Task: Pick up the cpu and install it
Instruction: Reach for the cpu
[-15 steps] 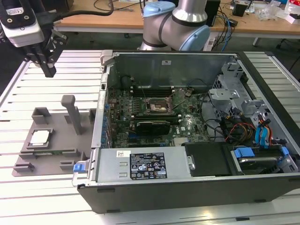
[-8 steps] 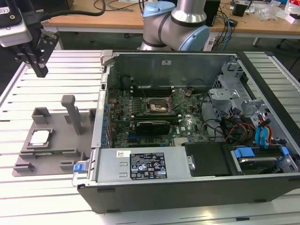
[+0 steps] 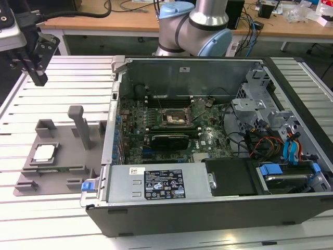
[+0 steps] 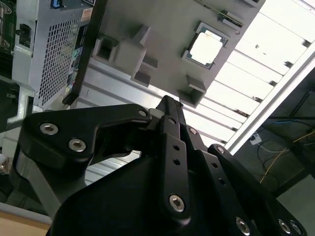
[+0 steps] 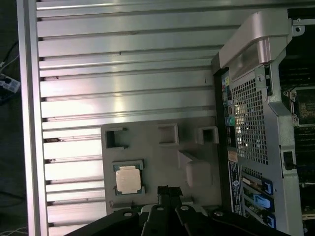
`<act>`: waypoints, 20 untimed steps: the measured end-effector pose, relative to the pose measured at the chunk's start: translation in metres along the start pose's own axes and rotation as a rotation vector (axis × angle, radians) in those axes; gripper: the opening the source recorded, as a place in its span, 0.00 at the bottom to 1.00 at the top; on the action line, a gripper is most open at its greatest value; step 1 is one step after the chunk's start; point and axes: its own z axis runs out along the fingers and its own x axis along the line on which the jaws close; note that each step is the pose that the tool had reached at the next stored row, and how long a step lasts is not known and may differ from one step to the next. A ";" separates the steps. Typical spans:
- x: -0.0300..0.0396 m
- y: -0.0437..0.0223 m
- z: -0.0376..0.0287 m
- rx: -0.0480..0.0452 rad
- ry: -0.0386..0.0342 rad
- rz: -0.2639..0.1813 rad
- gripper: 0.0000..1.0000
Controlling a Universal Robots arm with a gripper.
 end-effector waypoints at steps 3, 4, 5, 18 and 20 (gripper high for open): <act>0.0042 -0.0003 -0.0001 0.0001 0.0001 0.000 0.11; 0.0081 -0.0006 -0.0002 0.0000 0.0000 0.000 0.11; 0.0113 -0.0008 -0.0003 0.0000 0.0000 0.000 0.11; 0.0366 -0.0027 -0.0010 0.0001 0.0001 0.000 0.11; 0.0408 -0.0030 -0.0011 0.0000 0.0001 0.000 0.11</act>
